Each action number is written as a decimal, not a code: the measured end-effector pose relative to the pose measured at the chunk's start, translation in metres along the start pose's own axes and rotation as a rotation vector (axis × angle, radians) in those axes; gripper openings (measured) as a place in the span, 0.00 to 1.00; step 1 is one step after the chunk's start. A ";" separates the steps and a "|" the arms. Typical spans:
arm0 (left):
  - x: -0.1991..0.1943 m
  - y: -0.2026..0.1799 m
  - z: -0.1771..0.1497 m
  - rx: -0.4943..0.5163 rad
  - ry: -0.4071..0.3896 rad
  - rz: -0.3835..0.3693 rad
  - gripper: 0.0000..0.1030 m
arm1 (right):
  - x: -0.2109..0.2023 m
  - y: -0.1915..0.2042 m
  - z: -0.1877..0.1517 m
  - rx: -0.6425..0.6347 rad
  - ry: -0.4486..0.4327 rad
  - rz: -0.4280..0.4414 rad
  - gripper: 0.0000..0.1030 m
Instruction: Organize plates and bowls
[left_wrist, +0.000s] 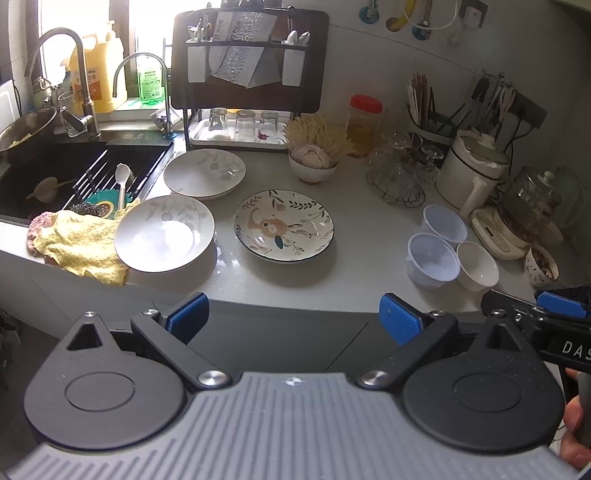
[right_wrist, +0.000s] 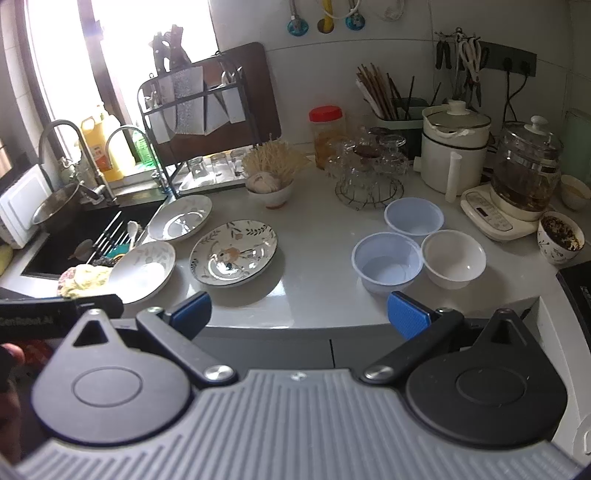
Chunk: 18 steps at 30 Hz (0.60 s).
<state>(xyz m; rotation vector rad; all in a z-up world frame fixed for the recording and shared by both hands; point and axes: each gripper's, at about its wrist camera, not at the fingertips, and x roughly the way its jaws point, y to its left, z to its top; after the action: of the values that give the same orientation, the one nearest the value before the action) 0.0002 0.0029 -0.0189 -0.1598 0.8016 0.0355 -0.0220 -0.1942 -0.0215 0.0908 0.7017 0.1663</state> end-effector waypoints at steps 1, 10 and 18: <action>0.001 0.001 -0.001 -0.001 0.001 0.003 0.97 | 0.000 0.001 0.000 -0.005 -0.002 -0.004 1.00; 0.016 0.018 0.008 0.004 0.023 -0.023 0.97 | 0.015 0.006 0.006 0.044 0.009 -0.019 1.00; 0.021 0.054 0.030 -0.024 0.015 0.000 0.97 | 0.033 0.034 0.021 0.039 -0.004 0.011 1.00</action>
<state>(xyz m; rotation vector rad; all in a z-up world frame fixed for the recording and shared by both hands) 0.0312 0.0604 -0.0205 -0.1826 0.8163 0.0443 0.0117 -0.1557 -0.0218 0.1321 0.7002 0.1626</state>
